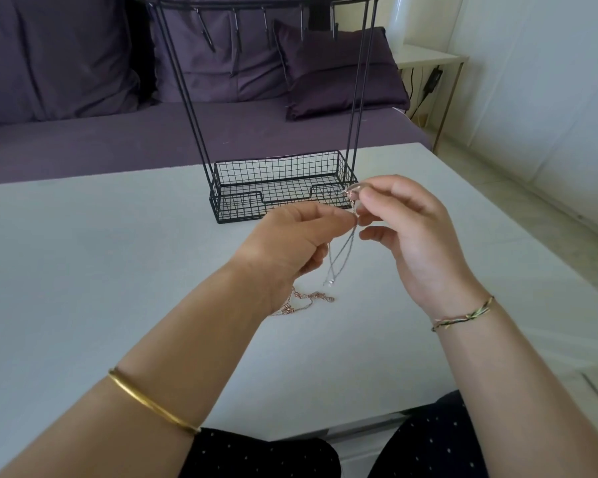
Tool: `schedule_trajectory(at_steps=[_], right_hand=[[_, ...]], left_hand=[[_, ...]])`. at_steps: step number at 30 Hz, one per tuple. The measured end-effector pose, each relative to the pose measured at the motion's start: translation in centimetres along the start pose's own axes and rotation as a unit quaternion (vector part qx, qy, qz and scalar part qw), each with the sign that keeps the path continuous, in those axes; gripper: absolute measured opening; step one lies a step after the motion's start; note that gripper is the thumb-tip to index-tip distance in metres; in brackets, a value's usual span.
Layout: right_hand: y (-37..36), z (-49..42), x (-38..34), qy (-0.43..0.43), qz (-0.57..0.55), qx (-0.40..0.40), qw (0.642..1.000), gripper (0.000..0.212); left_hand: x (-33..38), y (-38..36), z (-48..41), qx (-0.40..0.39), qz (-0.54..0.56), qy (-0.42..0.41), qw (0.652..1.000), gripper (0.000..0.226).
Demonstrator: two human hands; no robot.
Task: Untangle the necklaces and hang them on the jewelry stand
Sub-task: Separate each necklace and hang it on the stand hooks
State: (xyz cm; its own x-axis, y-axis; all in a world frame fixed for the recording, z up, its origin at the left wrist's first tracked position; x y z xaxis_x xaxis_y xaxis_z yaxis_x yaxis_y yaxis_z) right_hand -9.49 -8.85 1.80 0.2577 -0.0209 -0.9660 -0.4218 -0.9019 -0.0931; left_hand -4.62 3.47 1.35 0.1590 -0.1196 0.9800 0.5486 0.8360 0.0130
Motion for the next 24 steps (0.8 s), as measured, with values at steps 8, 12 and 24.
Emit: schedule_trajectory(at_steps=[8,12,24], right_hand=[[-0.08,0.14,-0.09,-0.011,-0.007,0.003,1.0,0.017],[-0.13,0.22,-0.16,-0.009,-0.006,-0.005,1.0,0.015],[0.06,0.24,-0.35,0.017,0.008,0.004,1.0,0.014]], left_hand=[[0.51,0.67,0.07,0.071,-0.059,-0.053,0.994,0.01],[0.9,0.54,0.24,0.053,-0.03,-0.068,0.996,0.009],[0.68,0.38,0.49,-0.014,0.057,-0.018,0.998,0.008]])
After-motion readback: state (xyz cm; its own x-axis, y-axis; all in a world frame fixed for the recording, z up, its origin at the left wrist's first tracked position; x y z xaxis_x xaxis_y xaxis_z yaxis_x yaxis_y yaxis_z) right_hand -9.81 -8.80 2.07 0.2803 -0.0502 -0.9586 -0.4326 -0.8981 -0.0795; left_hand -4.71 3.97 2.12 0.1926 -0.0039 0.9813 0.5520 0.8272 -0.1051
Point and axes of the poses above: each hand's wrist, its own z-axis away from the middle knuckle, its own y-axis out of the back of the hand, x = y × z, the point moved 5 cm from there along -z, towards the middle knuckle, and after that the axes turned 1 degree about -z, right-handed, at the moved point
